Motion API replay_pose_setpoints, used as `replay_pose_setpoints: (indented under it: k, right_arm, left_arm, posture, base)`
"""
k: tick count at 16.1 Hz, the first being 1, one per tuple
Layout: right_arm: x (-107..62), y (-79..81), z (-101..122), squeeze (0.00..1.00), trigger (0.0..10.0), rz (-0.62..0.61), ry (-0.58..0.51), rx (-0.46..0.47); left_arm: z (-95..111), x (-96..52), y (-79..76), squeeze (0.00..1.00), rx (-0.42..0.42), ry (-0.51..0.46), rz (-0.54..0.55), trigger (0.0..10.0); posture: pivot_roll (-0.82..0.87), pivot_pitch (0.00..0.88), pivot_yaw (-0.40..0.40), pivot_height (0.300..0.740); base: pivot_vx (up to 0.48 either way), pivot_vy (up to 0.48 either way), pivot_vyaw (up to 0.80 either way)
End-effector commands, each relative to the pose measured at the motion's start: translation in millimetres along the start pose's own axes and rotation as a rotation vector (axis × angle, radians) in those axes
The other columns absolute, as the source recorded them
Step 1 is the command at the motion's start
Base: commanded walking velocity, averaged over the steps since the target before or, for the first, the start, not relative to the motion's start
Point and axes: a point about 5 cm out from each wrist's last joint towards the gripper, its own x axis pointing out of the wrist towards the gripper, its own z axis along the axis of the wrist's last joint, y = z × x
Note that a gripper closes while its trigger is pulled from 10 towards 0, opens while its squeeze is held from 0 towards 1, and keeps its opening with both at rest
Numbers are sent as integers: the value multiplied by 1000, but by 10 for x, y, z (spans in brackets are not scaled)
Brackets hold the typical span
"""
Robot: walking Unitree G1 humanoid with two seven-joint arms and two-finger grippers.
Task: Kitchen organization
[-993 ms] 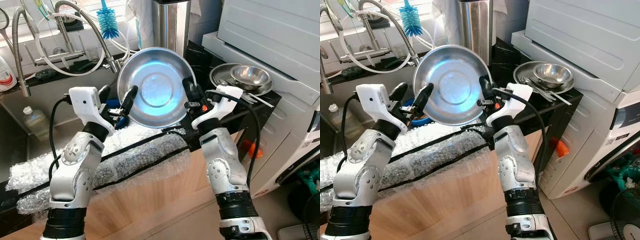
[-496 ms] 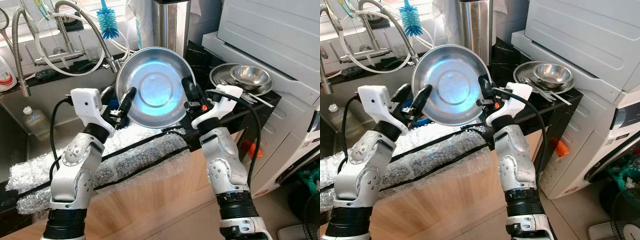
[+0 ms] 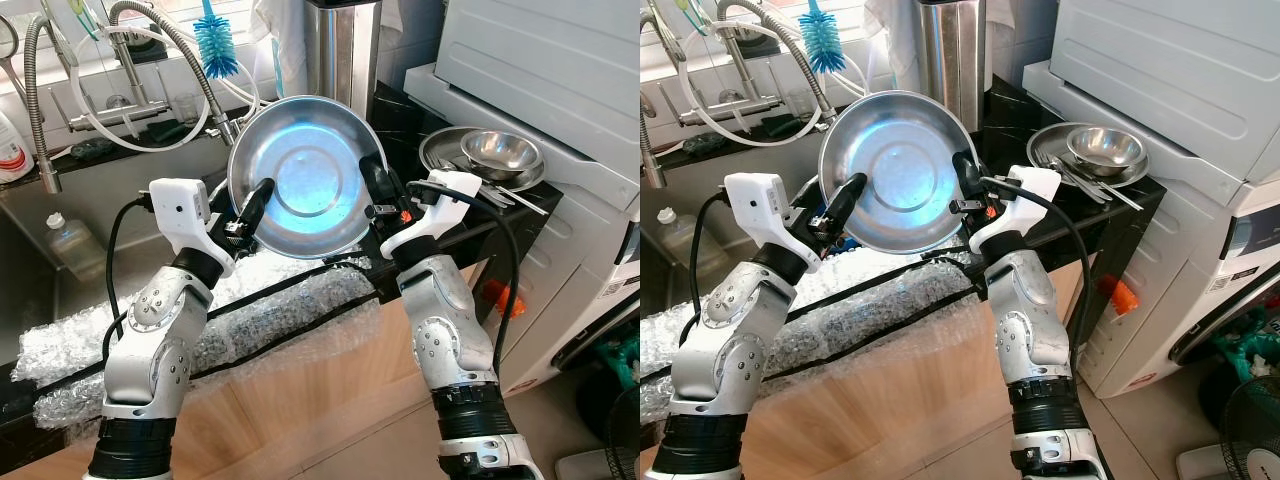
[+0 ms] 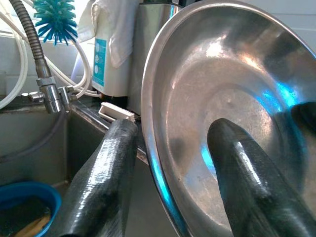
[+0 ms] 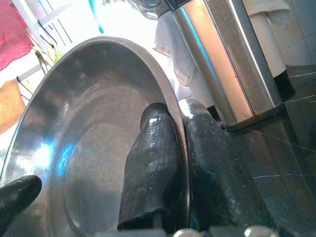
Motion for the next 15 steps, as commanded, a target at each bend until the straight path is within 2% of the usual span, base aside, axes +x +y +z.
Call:
replay_pose_setpoints:
  k: [1,15]
  right_arm:
    - [27,80,54,0,10000,37,-23,5]
    - [37,93,24,0,10000,43,-14,-2]
  left_arm:
    - [-5,-9,41,0,-6,1,17,0]
    - [4,-6,28,0,-10,-8,13,0]
  posture:
    - [-51,0,47,740]
    - [-44,0,45,740]
  base:
    - [0,0,0]
    - [0,0,0]
